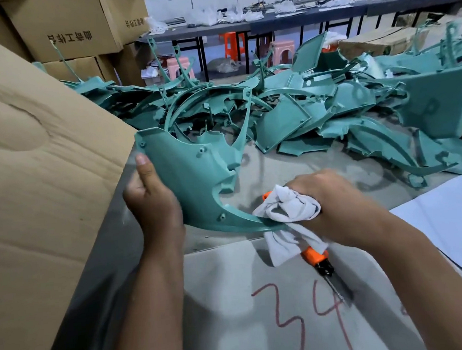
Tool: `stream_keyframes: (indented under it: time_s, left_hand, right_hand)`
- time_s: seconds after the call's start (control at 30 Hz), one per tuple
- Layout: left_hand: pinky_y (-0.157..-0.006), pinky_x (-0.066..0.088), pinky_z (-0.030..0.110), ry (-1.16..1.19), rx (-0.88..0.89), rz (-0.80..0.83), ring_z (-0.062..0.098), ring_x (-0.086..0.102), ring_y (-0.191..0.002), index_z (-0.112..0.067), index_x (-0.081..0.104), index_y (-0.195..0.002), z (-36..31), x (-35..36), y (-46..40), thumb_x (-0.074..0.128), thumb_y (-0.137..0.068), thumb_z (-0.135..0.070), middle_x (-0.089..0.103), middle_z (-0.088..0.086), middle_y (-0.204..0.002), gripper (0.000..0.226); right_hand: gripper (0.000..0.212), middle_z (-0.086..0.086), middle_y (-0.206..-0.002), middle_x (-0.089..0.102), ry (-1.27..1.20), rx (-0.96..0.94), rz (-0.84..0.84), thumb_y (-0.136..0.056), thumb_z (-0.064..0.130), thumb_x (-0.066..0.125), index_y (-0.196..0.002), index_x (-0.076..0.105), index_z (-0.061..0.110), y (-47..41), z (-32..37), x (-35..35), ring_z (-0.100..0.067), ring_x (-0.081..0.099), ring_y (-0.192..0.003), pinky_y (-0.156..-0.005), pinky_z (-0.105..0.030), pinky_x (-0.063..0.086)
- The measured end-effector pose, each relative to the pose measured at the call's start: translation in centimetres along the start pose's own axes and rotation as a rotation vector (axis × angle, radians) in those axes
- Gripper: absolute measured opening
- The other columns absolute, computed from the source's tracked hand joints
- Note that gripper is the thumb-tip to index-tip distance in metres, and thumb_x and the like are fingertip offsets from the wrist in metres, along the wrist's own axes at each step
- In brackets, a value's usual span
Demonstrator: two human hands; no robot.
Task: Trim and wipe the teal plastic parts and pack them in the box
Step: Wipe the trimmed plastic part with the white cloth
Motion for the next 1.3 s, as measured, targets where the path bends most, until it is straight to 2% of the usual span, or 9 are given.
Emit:
stream_keyframes:
  time_s: [0.13, 0.27, 0.4, 0.5, 0.6, 0.7, 0.9, 1.03, 1.3]
  left_hand:
    - [-0.061, 0.038, 0.031, -0.048, 0.006, 0.053, 0.013, 0.048, -0.067, 0.007, 0.055, -0.075, 0.4, 0.9, 0.3, 0.047, -0.100, -0.049, 0.055, 0.002, -0.070, 0.062]
    - [-0.061, 0.039, 0.035, -0.148, 0.016, 0.034, 0.017, 0.044, -0.067, -0.013, 0.044, -0.065, 0.1, 1.7, 1.4, 0.046, -0.102, -0.047, 0.049, 0.001, -0.067, 0.050]
    - [-0.089, 0.053, 0.049, -0.176, 0.273, 0.099, 0.021, 0.062, -0.098, -0.013, 0.059, -0.110, -2.3, 2.1, 2.2, 0.042, -0.099, -0.011, 0.065, 0.004, -0.106, 0.021]
    - [-0.115, 0.038, 0.043, -0.446, 0.608, 0.290, 0.026, 0.047, -0.136, -0.013, 0.056, -0.141, -4.1, 3.7, 3.9, 0.042, -0.063, 0.022, 0.051, 0.010, -0.145, 0.086]
    - [-0.127, 0.018, 0.042, -0.657, 0.789, 0.456, 0.028, 0.018, -0.155, -0.025, 0.043, -0.155, -4.8, 5.9, 6.3, 0.060, -0.068, 0.021, 0.025, 0.005, -0.167, 0.100]
    - [-0.123, 0.024, 0.052, -0.568, 0.859, 0.460, 0.029, 0.032, -0.151, -0.020, 0.054, -0.147, -5.2, 6.4, 7.4, 0.065, -0.077, 0.017, 0.043, 0.004, -0.158, 0.080]
    - [-0.107, 0.048, 0.047, -0.581, 0.726, 0.306, 0.027, 0.064, -0.124, -0.013, 0.069, -0.131, -4.3, 3.1, 4.5, 0.050, -0.084, 0.017, 0.068, 0.006, -0.133, 0.059]
    - [-0.083, 0.054, 0.038, -0.676, 0.656, 0.298, 0.030, 0.067, -0.103, -0.017, 0.074, -0.123, -3.9, 2.4, 3.1, 0.056, -0.084, 0.009, 0.075, 0.004, -0.116, 0.051]
    - [-0.061, 0.031, 0.032, -0.822, 0.666, 0.348, 0.031, 0.056, -0.076, -0.021, 0.070, -0.102, -4.5, 4.1, 4.1, 0.065, -0.095, -0.019, 0.067, 0.005, -0.081, 0.009]
  right_hand:
    - [0.026, -0.001, -0.059, 0.057, -0.172, -0.067, 0.073, -0.091, 0.024, 0.075, -0.072, 0.063, 0.011, 0.0, 1.7, 1.4, -0.023, 0.044, -0.056, -0.054, -0.039, 0.041]
    - [0.032, 0.005, -0.056, 0.048, -0.277, -0.095, 0.042, -0.089, 0.014, 0.073, -0.066, 0.051, 0.020, -0.2, 2.8, 1.5, -0.016, 0.040, -0.054, -0.052, -0.031, 0.035]
    - [0.035, 0.016, -0.057, 0.057, -0.335, 0.020, -0.251, -0.086, 0.013, 0.076, -0.064, 0.054, 0.029, -0.4, 2.5, -0.5, -0.003, 0.048, -0.050, -0.050, -0.018, 0.040]
    - [0.045, 0.019, -0.055, 0.053, -0.822, 0.133, -0.386, -0.098, 0.006, 0.063, -0.063, 0.049, 0.030, -0.2, 1.1, -1.5, -0.001, 0.044, -0.047, -0.049, -0.015, 0.039]
    - [0.049, 0.020, -0.058, 0.047, -1.219, 0.141, -0.202, -0.093, 0.000, 0.062, -0.062, 0.045, 0.034, -0.4, 1.5, -0.8, -0.008, 0.040, -0.050, -0.047, -0.017, 0.036]
    - [0.044, 0.013, -0.058, 0.048, -1.281, 0.136, -0.074, -0.096, 0.002, 0.061, -0.063, 0.044, 0.024, -0.4, 2.7, 0.4, -0.014, 0.047, -0.053, -0.052, -0.022, 0.041]
    - [0.029, 0.023, -0.061, 0.056, -0.401, 0.001, -0.249, -0.094, 0.030, 0.055, -0.067, 0.055, 0.042, 0.3, 2.2, -1.6, -0.001, 0.050, -0.052, -0.051, -0.013, 0.034]
    - [0.030, 0.009, -0.070, 0.074, -0.706, 0.100, -0.363, -0.105, 0.018, 0.056, -0.082, 0.072, 0.027, 0.6, 1.2, -2.5, -0.011, 0.069, -0.056, -0.050, -0.019, 0.048]
    - [0.024, 0.007, -0.103, 0.079, -1.508, 0.916, -1.279, -0.101, 0.039, 0.066, -0.115, 0.063, 0.020, 4.1, -6.4, -0.9, -0.011, 0.077, -0.087, -0.066, -0.033, 0.063]
Point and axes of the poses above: each hand's wrist, its own y-axis away from the middle knuckle, its own x-axis out of the palm, z = x × y, the point moved 6 cm from there along -y, towards the middle knuckle
